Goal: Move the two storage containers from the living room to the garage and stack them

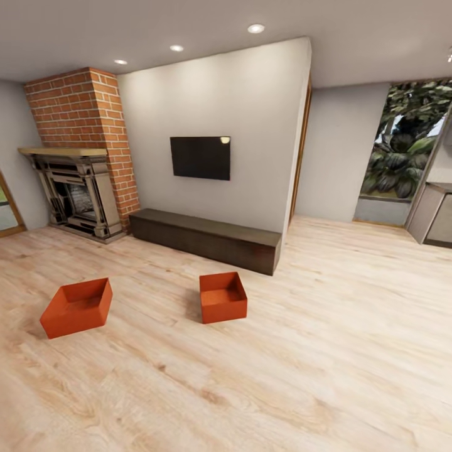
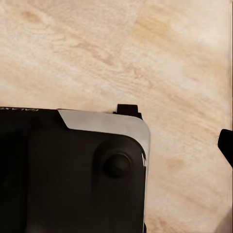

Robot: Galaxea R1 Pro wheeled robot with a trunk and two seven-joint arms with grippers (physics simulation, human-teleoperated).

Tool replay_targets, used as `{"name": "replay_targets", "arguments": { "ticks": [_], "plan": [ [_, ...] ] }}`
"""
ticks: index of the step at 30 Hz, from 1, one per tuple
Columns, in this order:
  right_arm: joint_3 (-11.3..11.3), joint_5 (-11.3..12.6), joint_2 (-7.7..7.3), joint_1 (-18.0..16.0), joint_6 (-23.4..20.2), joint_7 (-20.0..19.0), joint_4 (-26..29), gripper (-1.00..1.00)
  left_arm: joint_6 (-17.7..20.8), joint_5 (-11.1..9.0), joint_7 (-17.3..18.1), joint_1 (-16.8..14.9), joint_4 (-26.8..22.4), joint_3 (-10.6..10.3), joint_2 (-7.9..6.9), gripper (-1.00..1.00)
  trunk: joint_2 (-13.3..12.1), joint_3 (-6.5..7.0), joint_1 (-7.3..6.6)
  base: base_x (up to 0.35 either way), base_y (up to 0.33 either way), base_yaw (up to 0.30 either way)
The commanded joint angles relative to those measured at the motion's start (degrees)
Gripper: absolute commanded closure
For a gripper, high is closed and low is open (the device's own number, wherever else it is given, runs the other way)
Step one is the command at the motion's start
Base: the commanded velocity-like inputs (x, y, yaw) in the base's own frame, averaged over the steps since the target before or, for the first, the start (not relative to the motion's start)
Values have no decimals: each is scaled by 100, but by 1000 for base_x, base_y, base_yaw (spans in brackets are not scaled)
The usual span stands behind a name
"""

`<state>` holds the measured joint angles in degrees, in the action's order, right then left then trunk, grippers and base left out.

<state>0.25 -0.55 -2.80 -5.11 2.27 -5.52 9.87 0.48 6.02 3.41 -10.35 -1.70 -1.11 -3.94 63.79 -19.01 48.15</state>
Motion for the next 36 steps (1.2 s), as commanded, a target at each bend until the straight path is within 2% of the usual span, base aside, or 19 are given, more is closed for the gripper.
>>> {"name": "replay_targets", "arguments": {
  "ticks": [1, 23, 36],
  "plan": [
    [1, -6, -2, -3, 19, -19, -5, -100, 5, 57, 10, -2, -6, -5, -2, -100, 4, -6, 3, 331, -202, 0],
    [-3, -6, -2, -5, 19, -19, -3, -100, 5, 57, 10, -2, -6, -4, -2, -100, 4, -6, 3, 331, -200, 9],
    [-3, -6, -2, -3, 19, -19, -4, -100, 5, 57, 10, -2, -6, -3, -2, -100, 4, -6, 3, 342, -32, 249]
  ]
}}
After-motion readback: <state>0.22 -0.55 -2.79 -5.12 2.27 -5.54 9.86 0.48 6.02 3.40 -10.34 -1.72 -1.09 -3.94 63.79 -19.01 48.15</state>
